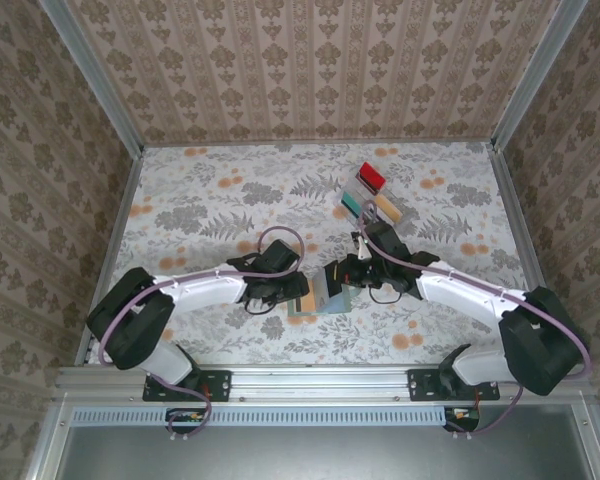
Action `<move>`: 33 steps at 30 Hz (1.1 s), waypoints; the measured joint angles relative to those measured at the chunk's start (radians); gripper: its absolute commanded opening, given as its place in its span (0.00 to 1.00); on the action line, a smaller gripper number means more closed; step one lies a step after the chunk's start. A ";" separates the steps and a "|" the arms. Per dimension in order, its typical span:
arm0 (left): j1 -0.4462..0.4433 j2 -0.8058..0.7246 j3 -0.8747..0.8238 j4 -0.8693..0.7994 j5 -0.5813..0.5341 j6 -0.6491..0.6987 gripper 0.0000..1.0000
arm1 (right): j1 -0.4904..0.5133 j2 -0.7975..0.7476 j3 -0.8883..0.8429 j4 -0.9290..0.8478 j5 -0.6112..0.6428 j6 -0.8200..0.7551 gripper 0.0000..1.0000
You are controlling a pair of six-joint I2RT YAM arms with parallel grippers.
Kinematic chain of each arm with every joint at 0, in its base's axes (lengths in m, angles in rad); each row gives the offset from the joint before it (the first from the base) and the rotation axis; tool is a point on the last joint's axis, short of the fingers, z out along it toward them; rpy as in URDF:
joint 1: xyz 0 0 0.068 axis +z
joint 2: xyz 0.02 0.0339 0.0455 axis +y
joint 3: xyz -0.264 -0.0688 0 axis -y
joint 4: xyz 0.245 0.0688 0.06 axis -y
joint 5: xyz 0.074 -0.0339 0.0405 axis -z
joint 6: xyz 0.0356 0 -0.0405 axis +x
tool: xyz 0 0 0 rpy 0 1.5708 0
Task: Put the credit cards into the card holder
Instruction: Turn over the card slot in the card holder.
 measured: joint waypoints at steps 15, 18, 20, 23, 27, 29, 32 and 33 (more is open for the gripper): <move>-0.004 -0.196 -0.081 -0.015 -0.120 -0.016 0.69 | 0.030 0.085 0.051 0.018 -0.029 0.011 0.04; -0.004 -0.200 -0.081 -0.016 -0.128 -0.016 0.70 | 0.030 0.082 0.062 -0.020 0.012 0.006 0.03; -0.004 -0.201 -0.082 -0.015 -0.131 -0.016 0.69 | 0.030 0.072 0.066 -0.063 0.061 -0.002 0.03; -0.004 -0.201 -0.088 -0.006 -0.130 -0.016 0.67 | 0.029 0.017 0.067 -0.138 0.139 -0.015 0.03; -0.004 -0.196 -0.093 0.013 -0.118 -0.015 0.67 | 0.018 -0.050 0.070 -0.177 0.169 -0.040 0.03; -0.004 -0.188 -0.092 0.020 -0.111 -0.015 0.65 | 0.015 -0.053 0.070 -0.161 0.143 -0.046 0.03; -0.002 -0.163 -0.090 0.017 -0.108 -0.015 0.59 | 0.017 -0.023 0.066 -0.095 0.084 -0.022 0.02; 0.002 -0.153 -0.088 0.015 -0.105 -0.015 0.58 | 0.019 -0.010 0.061 -0.064 0.066 -0.010 0.02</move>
